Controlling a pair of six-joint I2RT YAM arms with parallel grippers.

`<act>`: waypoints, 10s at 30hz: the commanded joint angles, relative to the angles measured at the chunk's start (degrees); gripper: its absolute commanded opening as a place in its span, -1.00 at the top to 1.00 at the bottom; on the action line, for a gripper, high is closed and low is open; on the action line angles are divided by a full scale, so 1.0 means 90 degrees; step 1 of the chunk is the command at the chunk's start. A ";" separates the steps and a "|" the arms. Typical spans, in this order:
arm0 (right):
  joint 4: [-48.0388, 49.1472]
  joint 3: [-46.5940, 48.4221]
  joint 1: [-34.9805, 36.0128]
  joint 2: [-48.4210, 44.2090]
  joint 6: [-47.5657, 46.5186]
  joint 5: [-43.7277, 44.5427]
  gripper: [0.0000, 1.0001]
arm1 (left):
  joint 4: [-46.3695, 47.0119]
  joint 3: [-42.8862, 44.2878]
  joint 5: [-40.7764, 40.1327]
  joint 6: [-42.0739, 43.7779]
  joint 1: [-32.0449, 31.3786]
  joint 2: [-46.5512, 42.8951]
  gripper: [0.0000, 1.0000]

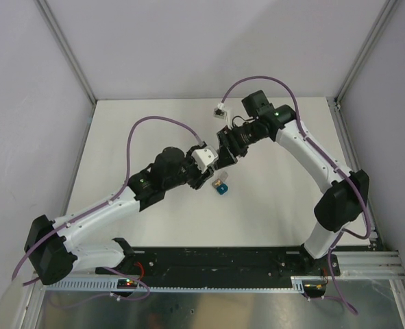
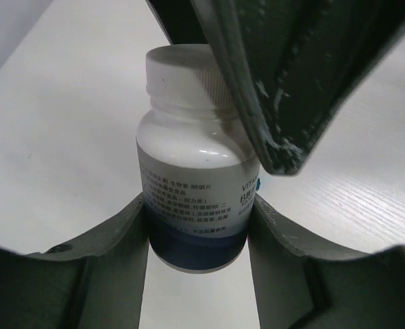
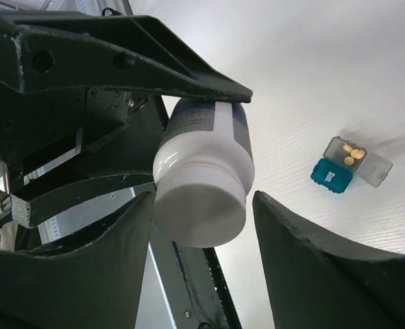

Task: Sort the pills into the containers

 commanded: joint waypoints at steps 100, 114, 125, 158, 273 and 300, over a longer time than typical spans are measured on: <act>0.0286 0.0017 -0.0628 -0.0484 0.0403 -0.0872 -0.62 | 0.1161 0.0085 -0.2004 0.0488 -0.0662 0.0133 1.00; -0.0091 -0.0457 -0.0557 -0.2107 -0.1741 0.0077 -0.75 | -0.0112 0.0406 0.3268 0.0035 0.0549 -0.0362 1.00; -0.0031 -0.0974 0.0490 -0.2803 -0.2911 0.0377 -0.70 | -0.0697 0.0776 0.5574 -0.0214 0.0887 -0.0077 1.00; -0.0115 -0.0726 0.0817 -0.2095 -0.2321 0.0028 0.37 | -0.0823 0.0839 0.4134 0.0023 0.0749 -0.0053 1.00; -0.0163 0.0500 -0.0384 0.0259 0.0126 -0.1398 -0.36 | 0.0487 0.0231 -0.1175 0.0448 -0.0392 -0.0226 1.00; 0.0495 -0.0712 -0.0798 -0.2005 -0.0031 -0.0660 -0.99 | 0.0122 0.0414 0.1066 -0.0025 0.0267 -0.0562 1.00</act>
